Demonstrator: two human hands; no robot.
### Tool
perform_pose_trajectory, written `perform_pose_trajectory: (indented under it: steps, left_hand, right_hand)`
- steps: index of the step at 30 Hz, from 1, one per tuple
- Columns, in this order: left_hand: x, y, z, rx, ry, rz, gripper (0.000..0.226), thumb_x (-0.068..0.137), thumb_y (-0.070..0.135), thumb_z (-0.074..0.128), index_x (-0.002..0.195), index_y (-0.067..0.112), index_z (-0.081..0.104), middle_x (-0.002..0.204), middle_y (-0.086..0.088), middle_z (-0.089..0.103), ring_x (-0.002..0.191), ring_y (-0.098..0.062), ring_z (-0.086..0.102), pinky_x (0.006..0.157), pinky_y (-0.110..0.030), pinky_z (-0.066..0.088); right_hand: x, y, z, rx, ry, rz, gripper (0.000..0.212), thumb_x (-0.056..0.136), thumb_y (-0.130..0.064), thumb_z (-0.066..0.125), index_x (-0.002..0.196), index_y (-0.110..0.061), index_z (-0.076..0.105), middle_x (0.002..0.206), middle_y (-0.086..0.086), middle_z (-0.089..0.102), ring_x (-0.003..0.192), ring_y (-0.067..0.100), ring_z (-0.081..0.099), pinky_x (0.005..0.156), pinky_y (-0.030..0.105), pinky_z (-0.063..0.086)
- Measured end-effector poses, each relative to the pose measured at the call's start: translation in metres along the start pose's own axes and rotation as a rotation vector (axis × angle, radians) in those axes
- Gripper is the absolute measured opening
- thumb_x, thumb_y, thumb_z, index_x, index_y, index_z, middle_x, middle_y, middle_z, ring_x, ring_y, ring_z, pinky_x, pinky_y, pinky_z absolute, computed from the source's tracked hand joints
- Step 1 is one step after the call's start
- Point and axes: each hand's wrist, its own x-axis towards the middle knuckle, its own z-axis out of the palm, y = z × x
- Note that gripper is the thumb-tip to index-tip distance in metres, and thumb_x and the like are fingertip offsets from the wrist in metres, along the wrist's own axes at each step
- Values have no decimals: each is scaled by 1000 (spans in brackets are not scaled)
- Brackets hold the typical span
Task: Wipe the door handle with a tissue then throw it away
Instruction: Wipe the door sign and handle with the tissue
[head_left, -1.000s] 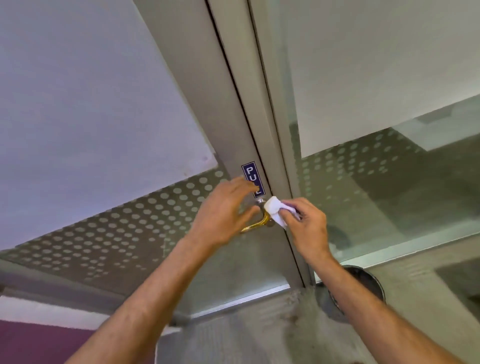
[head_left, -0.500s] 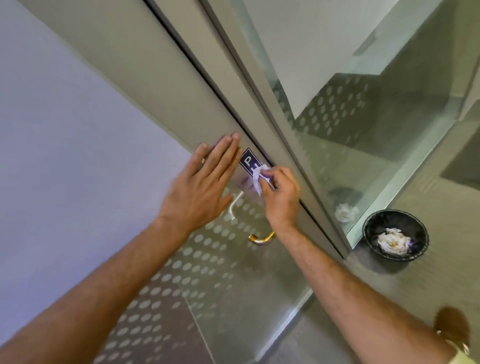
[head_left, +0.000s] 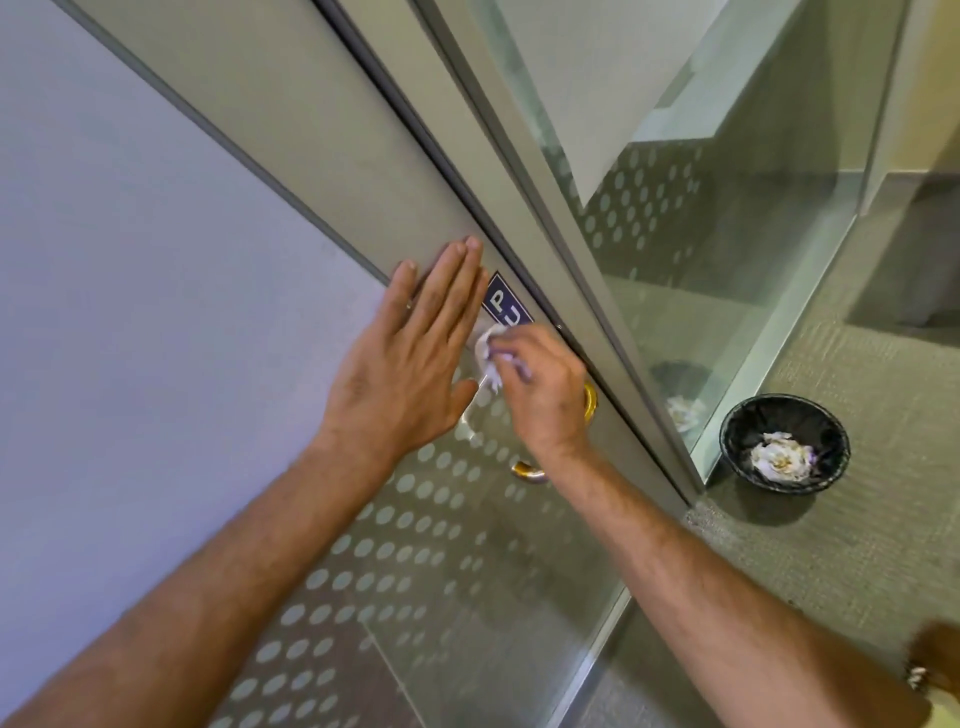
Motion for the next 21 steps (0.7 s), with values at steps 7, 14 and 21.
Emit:
perform_pose_trajectory:
  steps: [7,14,21]
  left_hand:
    - [1,-2,0,-20,-5,-13,106,97,75,8,170,0,-6,177,-23,-10,167,-33,-1,130,-52,-10]
    - [1,-3,0,-20,0,-18,106,97,75,7,170,-1,-6,177,-24,-12,167,-33,-2,132,-52,-4]
    - [2,-3,-1,-1,-13,-16,107,96,75,4,169,-1,-10,176,-25,-15,167,-34,-4,132,-52,-5]
  right_hand:
    - [6,11,-8,11,87,211,13,80,6,68,85,-5,74,87,7,70,78,18,66,69,16,50]
    - [-6,-1,-9,-19,-73,149,13,83,7,67,87,-4,73,92,8,70,80,13,62,71,2,42]
    - [2,-11,-4,-29,-110,47,9,85,2,68,90,-5,72,93,6,68,81,10,60,74,8,47]
